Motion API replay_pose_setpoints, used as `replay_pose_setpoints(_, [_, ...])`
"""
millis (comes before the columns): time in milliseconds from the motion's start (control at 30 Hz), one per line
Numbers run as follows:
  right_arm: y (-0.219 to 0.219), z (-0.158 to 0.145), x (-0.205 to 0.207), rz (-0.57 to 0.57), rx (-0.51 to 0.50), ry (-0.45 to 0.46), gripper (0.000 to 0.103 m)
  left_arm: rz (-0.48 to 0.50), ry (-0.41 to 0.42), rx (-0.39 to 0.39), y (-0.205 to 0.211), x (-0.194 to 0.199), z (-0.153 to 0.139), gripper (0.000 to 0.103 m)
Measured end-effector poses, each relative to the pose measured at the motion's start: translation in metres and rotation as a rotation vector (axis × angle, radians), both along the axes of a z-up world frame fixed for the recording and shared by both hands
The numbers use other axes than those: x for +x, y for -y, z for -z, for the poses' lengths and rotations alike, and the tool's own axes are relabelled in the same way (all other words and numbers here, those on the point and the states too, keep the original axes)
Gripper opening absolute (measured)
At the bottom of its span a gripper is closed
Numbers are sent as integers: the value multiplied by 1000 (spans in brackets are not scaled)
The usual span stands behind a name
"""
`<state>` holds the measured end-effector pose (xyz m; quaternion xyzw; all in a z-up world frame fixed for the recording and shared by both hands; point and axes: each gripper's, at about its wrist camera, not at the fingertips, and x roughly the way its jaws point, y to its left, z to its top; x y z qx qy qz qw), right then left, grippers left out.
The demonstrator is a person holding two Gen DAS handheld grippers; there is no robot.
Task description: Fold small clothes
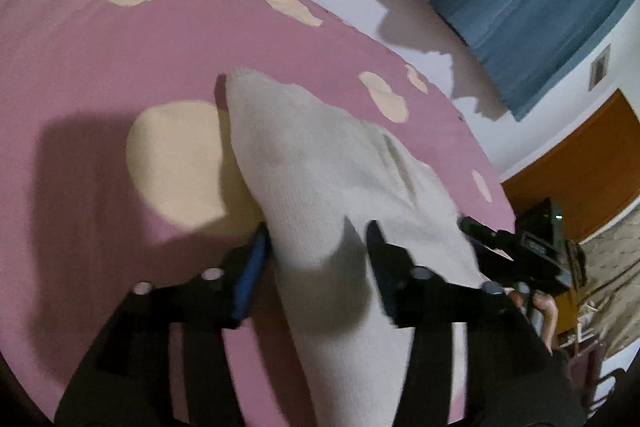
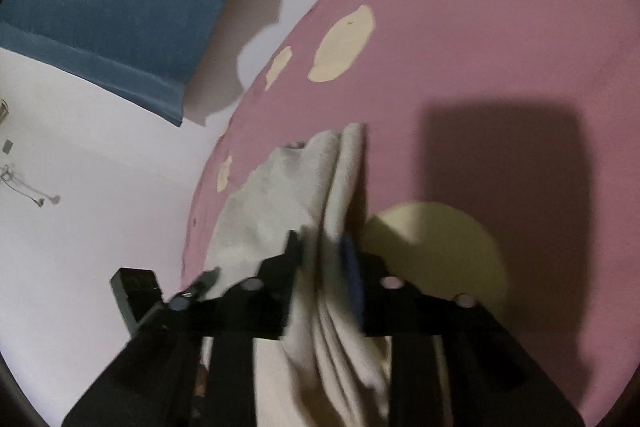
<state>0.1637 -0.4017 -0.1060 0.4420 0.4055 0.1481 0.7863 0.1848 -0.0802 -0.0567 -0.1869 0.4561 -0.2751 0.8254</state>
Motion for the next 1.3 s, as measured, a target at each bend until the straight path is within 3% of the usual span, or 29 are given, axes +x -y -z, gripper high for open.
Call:
replay_pose_setpoints(67, [7, 2, -18, 1, 22, -3, 48, 25, -8, -21, -2, -16, -1, 67])
replay_pose_setpoints(167, [8, 4, -40, -38, 66, 0, 51, 71, -69, -63, -1, -45, 7, 75])
replay_pose_setpoints(267, [-4, 1, -53, -97, 22, 6, 54, 78, -141, -151, 0, -62, 23, 76])
replay_pose_setpoints(333, [-20, -3, -57, -140, -42, 11, 54, 69, -88, -141, 3, -68, 21, 74])
replay_pose_setpoints(367, [-26, -5, -58, -150, -66, 12, 53, 68, -78, -108, 6, -68, 22, 62])
replay_pose_setpoints(400, [-33, -6, -59, -161, -96, 9, 45, 58, -76, -83, 9, -67, 22, 55])
replay_pose_setpoints(433, [-38, -6, -59, -171, -107, -5, 35, 58, -91, -67, 11, -65, 24, 41])
replay_pose_setpoints(467, [-44, -2, -58, -188, -99, -33, 18, 58, -106, -67, 10, -63, 24, 31])
replay_pose_setpoints(567, [-52, -5, -62, -167, -103, -30, 14, 59, -128, -85, 7, -61, 14, 21])
replay_pose_setpoints(667, [-48, -15, -72, -133, -6, 3, 12, 77, -110, -84, 4, -67, -3, 19])
replay_pose_setpoints(833, [-61, -22, -105, -161, 33, 5, 12, 119, -112, -94, -2, -88, -17, 19])
replay_pose_setpoints(967, [-61, -9, -132, -171, 55, -35, 12, 144, -141, -68, -9, -114, 1, 19])
replay_pose_setpoints(1033, [-60, 0, -137, -163, 46, -57, 12, 154, -118, -12, -7, -120, 11, 20])
replay_pose_setpoints(1200, [-67, 7, -129, -168, 20, -56, 12, 142, -99, -25, -9, -123, 21, 34])
replay_pose_setpoints(1300, [-65, 1, -129, -172, 3, -50, 17, 153, -39, 43, -4, -131, 14, 46])
